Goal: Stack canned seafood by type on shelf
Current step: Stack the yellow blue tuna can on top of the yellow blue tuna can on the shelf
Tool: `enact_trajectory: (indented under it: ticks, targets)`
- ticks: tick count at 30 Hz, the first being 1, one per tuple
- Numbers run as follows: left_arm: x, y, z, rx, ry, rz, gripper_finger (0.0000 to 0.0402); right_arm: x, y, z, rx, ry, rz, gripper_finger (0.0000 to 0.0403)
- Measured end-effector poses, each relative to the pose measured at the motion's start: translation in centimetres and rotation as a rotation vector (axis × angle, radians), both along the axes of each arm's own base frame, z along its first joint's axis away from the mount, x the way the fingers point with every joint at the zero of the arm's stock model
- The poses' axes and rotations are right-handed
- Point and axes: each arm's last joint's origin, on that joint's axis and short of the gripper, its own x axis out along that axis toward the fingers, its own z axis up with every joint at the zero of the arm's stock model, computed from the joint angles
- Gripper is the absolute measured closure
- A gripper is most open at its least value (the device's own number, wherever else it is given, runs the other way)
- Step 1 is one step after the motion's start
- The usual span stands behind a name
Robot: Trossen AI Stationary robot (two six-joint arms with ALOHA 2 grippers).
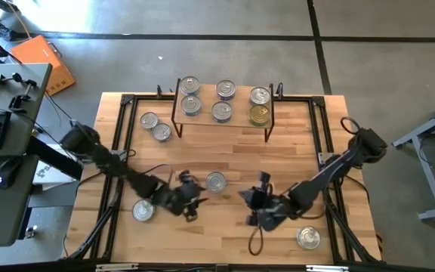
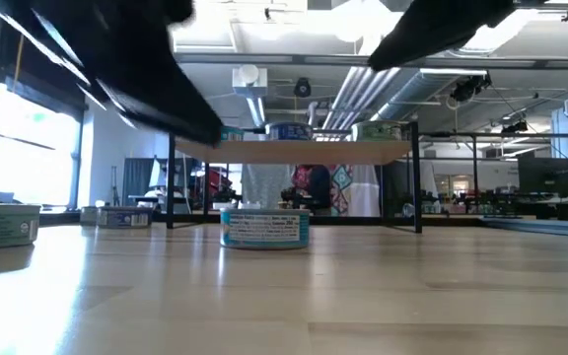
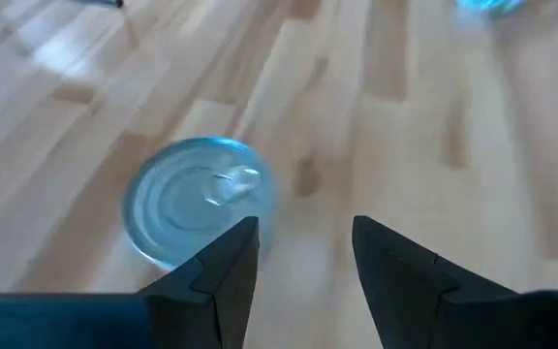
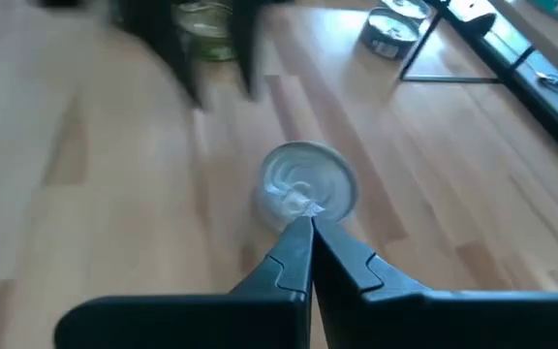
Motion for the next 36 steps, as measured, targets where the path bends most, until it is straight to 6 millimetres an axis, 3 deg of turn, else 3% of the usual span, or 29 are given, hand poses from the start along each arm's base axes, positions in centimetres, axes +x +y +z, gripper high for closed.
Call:
enact_trajectory:
  ticks: [7,18,22,30,36]
  targets:
    - [2.5,1.7,-2.7,0.295,0.07,-0.198,0.0239,-1.2,2.1,-0.9,0.001,-0.011,0.002,0.0402]
    - [4.1,3.6,-6.1,0.247,0.154,-0.247,0.023,-1.5,2.8,-1.8,0.028,-0.005,-0.014,0.0402]
    - [4.0,3.6,-6.2,0.292,0.175,-0.269,0.0262,-1.5,2.8,-1.8,0.028,-0.004,-0.014,0.0402]
    - [3.5,2.8,-6.2,0.335,0.177,-0.276,0.0384,-2.2,3.4,-2.0,0.039,0.052,0.045,0.0402]
    - [3.4,1.0,-5.7,0.325,0.152,-0.294,0.0397,-3.6,4.5,-2.3,0.06,0.094,0.071,0.0402]
